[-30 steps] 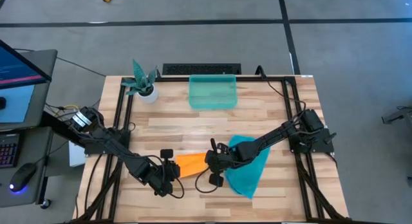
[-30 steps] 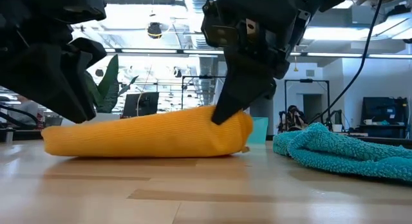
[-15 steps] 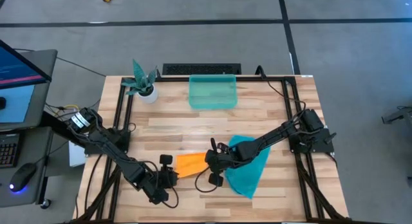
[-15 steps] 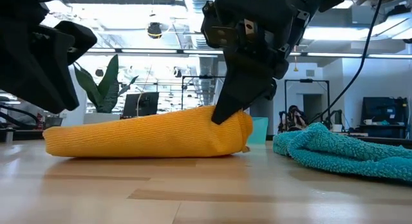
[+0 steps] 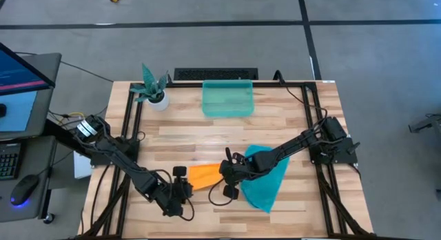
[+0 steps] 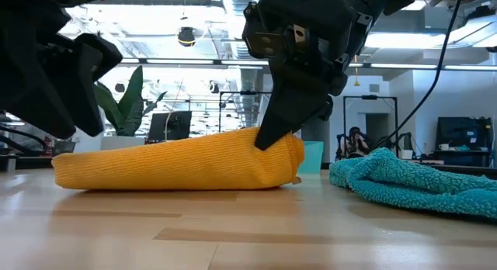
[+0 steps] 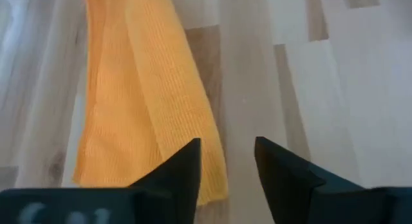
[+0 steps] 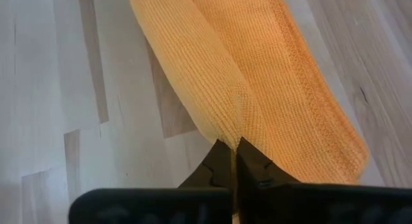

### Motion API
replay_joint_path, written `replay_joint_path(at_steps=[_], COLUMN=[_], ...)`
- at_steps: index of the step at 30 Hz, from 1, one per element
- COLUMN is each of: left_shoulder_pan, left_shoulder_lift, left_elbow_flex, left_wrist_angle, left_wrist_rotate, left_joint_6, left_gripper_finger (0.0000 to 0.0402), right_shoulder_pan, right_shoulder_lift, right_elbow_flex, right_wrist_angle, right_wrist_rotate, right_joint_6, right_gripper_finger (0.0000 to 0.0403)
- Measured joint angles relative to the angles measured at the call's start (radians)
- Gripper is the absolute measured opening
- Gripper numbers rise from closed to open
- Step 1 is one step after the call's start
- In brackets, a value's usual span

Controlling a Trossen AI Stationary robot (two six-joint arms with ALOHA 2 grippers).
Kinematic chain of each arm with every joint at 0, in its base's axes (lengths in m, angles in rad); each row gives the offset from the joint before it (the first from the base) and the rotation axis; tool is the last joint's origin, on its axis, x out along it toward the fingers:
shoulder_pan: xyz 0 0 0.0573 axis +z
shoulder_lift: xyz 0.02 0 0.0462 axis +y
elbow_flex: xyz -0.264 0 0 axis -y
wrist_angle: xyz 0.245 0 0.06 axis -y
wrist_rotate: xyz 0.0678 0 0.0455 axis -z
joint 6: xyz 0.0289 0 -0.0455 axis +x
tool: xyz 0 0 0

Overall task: Roll microfiber towels into tight, uniform cylinder then place into a basket
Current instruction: Roll the yellow microfiber cloth

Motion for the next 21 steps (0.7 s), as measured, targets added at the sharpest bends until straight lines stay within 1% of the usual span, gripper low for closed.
replay_joint_path(at_steps=[4,8,13,17,21], left_shoulder_pan=[0.006,0.016,0.031,0.031,0.050], left_shoulder_lift=[0.051,0.107,0.121,0.121,0.121], left_elbow_flex=[0.000,0.000,0.000,0.000,-0.001], left_wrist_angle=[0.015,0.014,0.009,-0.031,-0.108], left_wrist_rotate=[-0.002,-0.020,-0.025,-0.068,-0.118], left_joint_6=[0.006,0.019,-0.026,-0.030,-0.097], left_gripper_finger=[0.0186,0.0205,0.0202,0.0192,0.0180], right_shoulder_pan=[0.000,0.000,0.000,0.000,0.004], right_shoulder_lift=[0.000,0.000,0.000,0.000,0.000], right_elbow_flex=[0.000,0.000,0.000,0.000,0.000], right_wrist_angle=[0.000,-0.001,-0.001,0.000,0.003], right_wrist_rotate=[0.000,0.000,0.000,-0.020,-0.026], right_joint_6=[0.000,0.000,-0.001,-0.006,-0.008], right_gripper_finger=[0.0011,0.0020,0.0008,0.0011,0.0019])
